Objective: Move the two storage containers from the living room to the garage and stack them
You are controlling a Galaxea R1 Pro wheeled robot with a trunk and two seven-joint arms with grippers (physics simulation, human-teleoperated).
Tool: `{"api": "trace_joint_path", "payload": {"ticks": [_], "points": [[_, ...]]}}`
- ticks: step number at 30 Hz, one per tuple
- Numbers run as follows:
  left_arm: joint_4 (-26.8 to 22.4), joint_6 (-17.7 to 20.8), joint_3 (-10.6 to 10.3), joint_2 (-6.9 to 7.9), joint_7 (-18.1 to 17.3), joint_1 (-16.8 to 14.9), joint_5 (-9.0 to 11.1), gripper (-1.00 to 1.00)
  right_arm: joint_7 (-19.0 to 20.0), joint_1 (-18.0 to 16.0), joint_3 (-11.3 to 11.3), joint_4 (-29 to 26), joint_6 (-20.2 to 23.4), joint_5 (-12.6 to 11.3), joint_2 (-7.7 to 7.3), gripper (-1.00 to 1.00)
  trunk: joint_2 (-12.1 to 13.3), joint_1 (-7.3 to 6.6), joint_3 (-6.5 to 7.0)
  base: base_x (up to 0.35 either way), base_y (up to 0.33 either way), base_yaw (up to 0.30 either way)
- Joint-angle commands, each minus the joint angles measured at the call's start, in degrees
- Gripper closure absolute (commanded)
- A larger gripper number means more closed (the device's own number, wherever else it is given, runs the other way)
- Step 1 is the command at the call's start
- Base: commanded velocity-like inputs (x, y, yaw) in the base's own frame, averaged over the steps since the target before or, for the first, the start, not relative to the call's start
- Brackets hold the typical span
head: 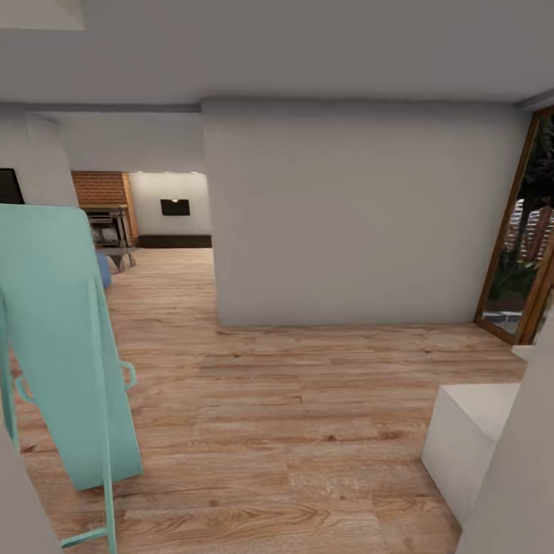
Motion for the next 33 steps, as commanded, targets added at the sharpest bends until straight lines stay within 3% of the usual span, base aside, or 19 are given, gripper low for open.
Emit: {"api": "trace_joint_path", "payload": {"ticks": [1, 33], "points": [[0.05, -0.23, 0.22, 0.0, 0.01, -0.04, 0.24, -1.0, -0.14, -0.08, 0.47, 0.15, -0.4, -0.18, -0.15, -1.0, -0.04, 0.04, -0.07, 0.322, 0.0, 0.0], [0.0, -0.23, 0.22, 0.0, -0.05, -0.04, 0.22, -1.0, -0.78, -0.08, 0.65, 0.12, -0.43, -0.03, -0.31, -1.0, -0.04, 0.04, -0.07, 0.322, 0.0, 0.0]]}}
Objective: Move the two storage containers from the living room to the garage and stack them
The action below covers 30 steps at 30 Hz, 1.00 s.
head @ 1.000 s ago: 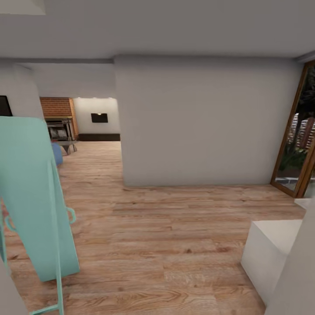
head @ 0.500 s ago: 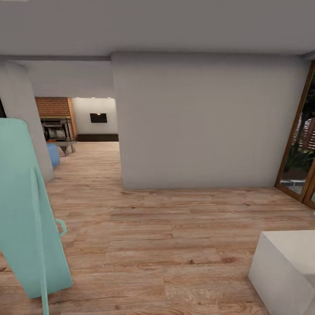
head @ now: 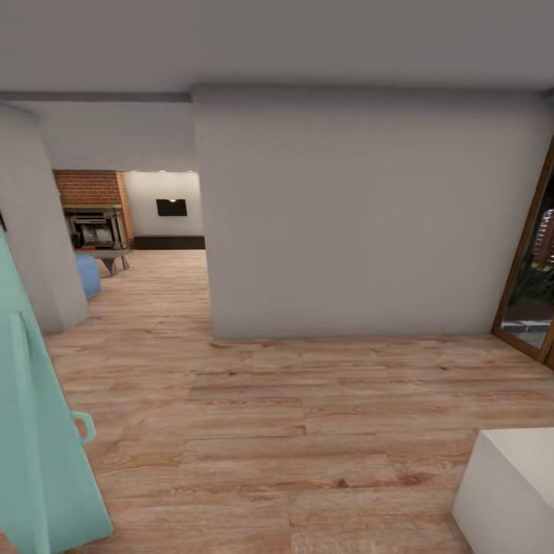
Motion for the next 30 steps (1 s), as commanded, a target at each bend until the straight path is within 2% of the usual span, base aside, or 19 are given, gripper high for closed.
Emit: {"api": "trace_joint_path", "payload": {"ticks": [1, 12, 23, 30], "points": [[0.05, -0.23, 0.22, -0.01, 0.01, -0.05, 0.22, -1.0, -0.17, -0.08, 0.47, 0.18, -0.31, -0.21, 0.01, -1.0, -0.04, 0.04, -0.07, 0.322, 0.0, 0.0], [0.06, -0.29, 0.23, 0.04, 0.07, -0.03, 0.25, -1.0, -0.2, -0.08, 0.38, 0.18, -0.34, -0.29, 0.15, -1.0, -0.04, 0.04, -0.06, 0.322, 0.0, 0.01], [0.09, -0.28, 0.22, -0.01, 0.07, -0.05, 0.25, -1.0, -0.3, -0.08, 0.3, 0.18, -0.63, -0.39, 0.03, -1.0, -0.04, 0.04, 0.35, 0.322, 0.0, 0.198], [0.06, -0.23, 0.22, -0.09, 0.07, -0.05, 0.25, -1.0, -0.22, -0.08, 0.37, 0.18, -0.5, -0.32, 0.06, -1.0, -0.04, 0.04, 0.44, 0.322, 0.0, 0.06]]}}
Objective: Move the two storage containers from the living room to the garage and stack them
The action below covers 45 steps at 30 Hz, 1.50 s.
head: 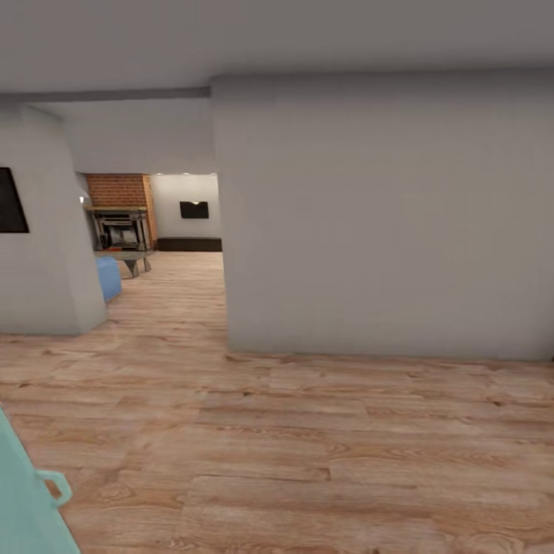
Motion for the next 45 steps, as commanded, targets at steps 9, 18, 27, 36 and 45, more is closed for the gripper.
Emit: {"api": "trace_joint_path", "payload": {"ticks": [9, 18, 27, 36, 45], "points": [[0.09, -0.22, 0.22, -0.01, 0.01, -0.04, 0.24, -1.0, -0.16, -0.08, 0.47, 0.18, -0.38, -0.1, 0.0, -1.0, -0.04, 0.04, -0.07, 0.322, 0.0, 0.004], [0.09, -0.22, 0.22, -0.02, 0.01, -0.04, 0.24, -1.0, -0.16, -0.08, 0.48, 0.18, -0.32, -0.03, -0.04, -1.0, -0.04, 0.04, -0.07, 0.322, 0.0, 0.0], [0.08, -0.22, 0.22, -0.02, 0.01, -0.04, 0.24, -1.0, -0.16, -0.08, 0.48, 0.18, -0.29, -0.03, 0.0, -1.0, -0.04, 0.04, -0.07, 0.322, 0.0, 0.0], [0.05, -0.22, 0.22, -0.02, 0.01, -0.04, 0.24, -1.0, -0.16, -0.08, 0.4, 0.18, -0.33, -0.11, 0.31, -1.0, -0.04, 0.04, -0.07, 0.322, 0.0, 0.002], [0.07, -0.22, 0.22, -0.02, 0.01, -0.04, 0.24, -1.0, -0.16, -0.08, 0.4, 0.18, -0.38, -0.12, 0.07, -1.0, -0.04, 0.04, -0.07, 0.322, 0.0, 0.176]]}}
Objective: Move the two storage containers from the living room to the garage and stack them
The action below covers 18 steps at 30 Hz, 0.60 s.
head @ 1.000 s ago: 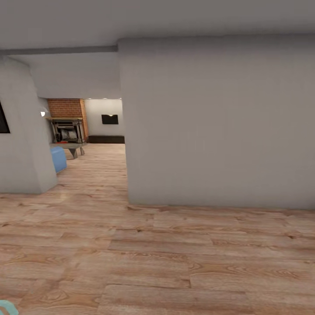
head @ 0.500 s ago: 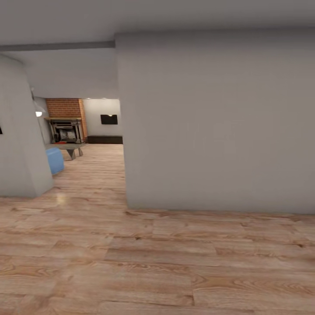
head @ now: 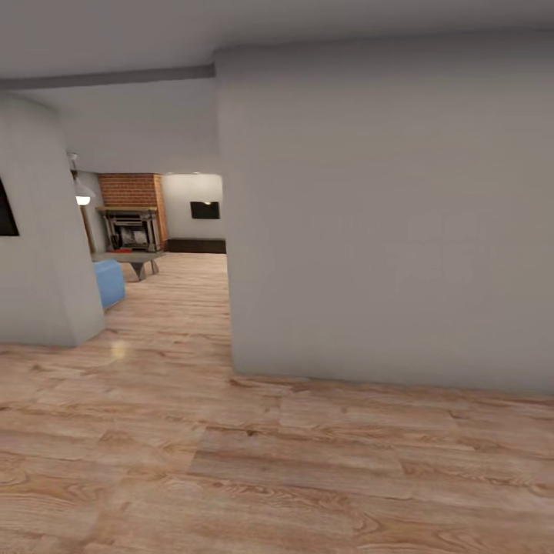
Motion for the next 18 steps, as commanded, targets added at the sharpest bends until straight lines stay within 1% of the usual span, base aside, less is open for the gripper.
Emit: {"api": "trace_joint_path", "payload": {"ticks": [1, 18], "points": [[0.07, -0.23, 0.22, -0.01, 0.01, -0.05, 0.23, -1.0, -0.17, -0.08, 0.47, 0.18, -0.32, -0.21, 0.0, -1.0, -0.05, 0.04, -0.07, 0.322, 0.0, 0.261], [0.06, -0.23, 0.22, -0.01, 0.01, -0.05, 0.23, -1.0, -0.18, -0.08, 0.47, 0.18, -0.4, -0.27, -0.03, -1.0, -0.05, 0.04, -0.07, 0.322, 0.0, 0.268]]}}
